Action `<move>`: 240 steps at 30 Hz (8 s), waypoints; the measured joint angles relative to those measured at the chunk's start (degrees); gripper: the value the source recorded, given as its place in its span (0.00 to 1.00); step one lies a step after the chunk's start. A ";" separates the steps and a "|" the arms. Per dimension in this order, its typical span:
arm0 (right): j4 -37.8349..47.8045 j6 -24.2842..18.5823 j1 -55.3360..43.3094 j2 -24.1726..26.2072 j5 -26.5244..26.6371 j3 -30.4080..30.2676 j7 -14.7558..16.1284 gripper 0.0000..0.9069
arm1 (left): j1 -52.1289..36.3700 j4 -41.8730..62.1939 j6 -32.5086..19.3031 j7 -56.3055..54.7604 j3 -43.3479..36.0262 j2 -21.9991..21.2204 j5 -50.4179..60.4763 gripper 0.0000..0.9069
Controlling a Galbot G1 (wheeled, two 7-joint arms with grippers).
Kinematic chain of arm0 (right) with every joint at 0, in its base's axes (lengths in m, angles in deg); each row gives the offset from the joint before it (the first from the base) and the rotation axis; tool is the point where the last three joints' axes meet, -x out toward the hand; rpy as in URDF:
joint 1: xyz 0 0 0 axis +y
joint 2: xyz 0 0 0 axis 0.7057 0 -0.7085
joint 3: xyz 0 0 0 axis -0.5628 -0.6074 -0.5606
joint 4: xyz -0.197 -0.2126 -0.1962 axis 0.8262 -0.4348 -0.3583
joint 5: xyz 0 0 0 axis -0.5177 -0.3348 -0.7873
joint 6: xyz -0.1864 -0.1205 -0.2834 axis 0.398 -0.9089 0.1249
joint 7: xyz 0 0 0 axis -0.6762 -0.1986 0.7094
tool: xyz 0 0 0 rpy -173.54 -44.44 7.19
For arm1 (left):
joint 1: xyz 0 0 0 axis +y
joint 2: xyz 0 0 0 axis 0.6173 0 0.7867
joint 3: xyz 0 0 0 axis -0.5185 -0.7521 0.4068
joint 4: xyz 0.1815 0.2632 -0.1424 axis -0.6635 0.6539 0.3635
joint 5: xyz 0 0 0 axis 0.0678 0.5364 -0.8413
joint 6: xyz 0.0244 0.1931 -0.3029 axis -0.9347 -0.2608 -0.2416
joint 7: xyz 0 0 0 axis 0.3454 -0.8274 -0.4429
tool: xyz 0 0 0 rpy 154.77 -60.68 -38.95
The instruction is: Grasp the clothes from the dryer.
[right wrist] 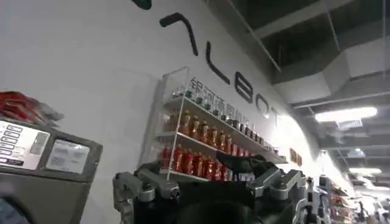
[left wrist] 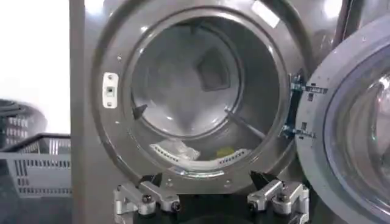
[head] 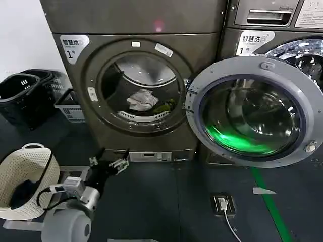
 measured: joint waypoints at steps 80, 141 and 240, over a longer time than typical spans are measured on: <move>-1.45 -4.07 -0.58 -1.47 -0.07 -2.19 2.25 1.00 | -0.78 -0.35 -0.23 0.23 1.14 0.78 -1.59 1.00; -2.78 -4.09 3.10 -3.39 -1.52 3.01 2.33 1.00 | -69.40 93.48 -23.51 7.18 -14.26 3.60 2.43 1.00; -2.82 -6.60 0.03 -5.52 -5.53 -2.01 2.28 1.00 | -54.69 75.80 -41.25 -3.43 -13.13 1.56 4.58 0.00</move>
